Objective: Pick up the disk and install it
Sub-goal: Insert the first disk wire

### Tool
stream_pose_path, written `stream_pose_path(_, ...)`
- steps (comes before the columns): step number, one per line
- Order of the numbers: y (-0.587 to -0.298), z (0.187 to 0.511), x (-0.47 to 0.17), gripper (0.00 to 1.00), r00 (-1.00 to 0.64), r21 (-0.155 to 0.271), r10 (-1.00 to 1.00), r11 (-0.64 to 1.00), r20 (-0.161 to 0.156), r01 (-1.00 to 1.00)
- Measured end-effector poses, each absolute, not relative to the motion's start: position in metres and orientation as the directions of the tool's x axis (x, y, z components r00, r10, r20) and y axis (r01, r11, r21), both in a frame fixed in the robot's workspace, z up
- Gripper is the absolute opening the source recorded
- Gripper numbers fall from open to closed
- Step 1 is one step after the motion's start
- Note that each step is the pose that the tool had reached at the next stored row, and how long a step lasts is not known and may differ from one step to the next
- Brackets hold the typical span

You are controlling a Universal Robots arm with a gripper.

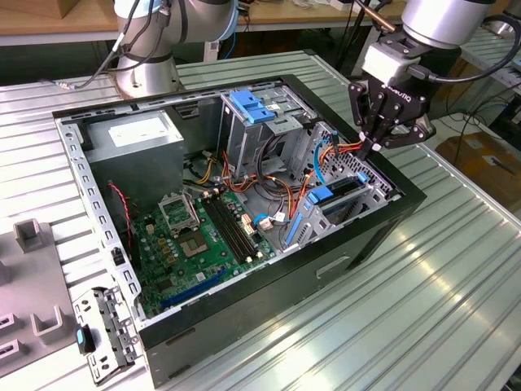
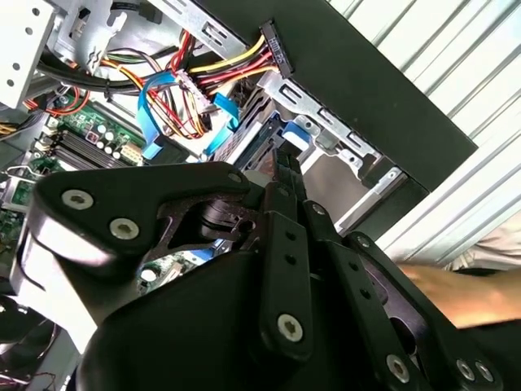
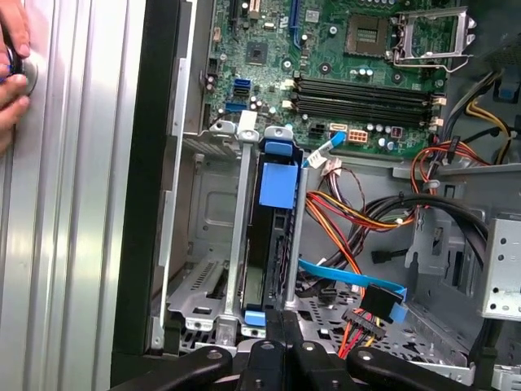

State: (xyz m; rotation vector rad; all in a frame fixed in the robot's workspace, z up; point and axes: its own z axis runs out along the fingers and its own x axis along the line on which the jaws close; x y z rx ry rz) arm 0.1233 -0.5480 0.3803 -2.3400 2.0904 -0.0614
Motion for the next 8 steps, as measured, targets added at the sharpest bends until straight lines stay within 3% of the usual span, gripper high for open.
stream_pose_path(8, -0.5477, 0.3841, 0.1249, 0.11, 0.138, -0.029, -0.99, -0.139, 0.027, -0.99)
